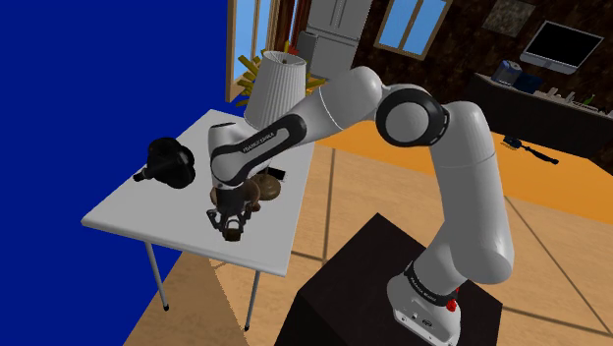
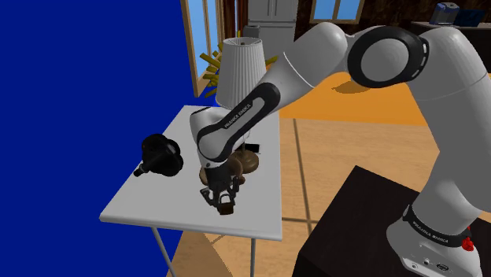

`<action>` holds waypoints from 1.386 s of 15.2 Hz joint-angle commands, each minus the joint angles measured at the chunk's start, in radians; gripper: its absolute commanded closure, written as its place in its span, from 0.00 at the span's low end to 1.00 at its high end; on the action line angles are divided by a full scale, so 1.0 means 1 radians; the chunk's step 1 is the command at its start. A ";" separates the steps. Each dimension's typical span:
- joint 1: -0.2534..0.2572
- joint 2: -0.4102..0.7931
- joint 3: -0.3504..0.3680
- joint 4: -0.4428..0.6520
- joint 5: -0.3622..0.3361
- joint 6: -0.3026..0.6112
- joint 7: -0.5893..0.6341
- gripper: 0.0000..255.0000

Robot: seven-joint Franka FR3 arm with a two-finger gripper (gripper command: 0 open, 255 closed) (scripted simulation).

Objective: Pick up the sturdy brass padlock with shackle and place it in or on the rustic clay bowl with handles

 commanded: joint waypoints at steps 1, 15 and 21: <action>-0.002 -0.017 0.002 0.000 0.002 -0.017 0.002 1.00; -0.016 -0.144 0.016 -0.001 0.017 -0.142 0.016 1.00; -0.021 -0.191 0.021 0.012 0.023 -0.200 0.023 1.00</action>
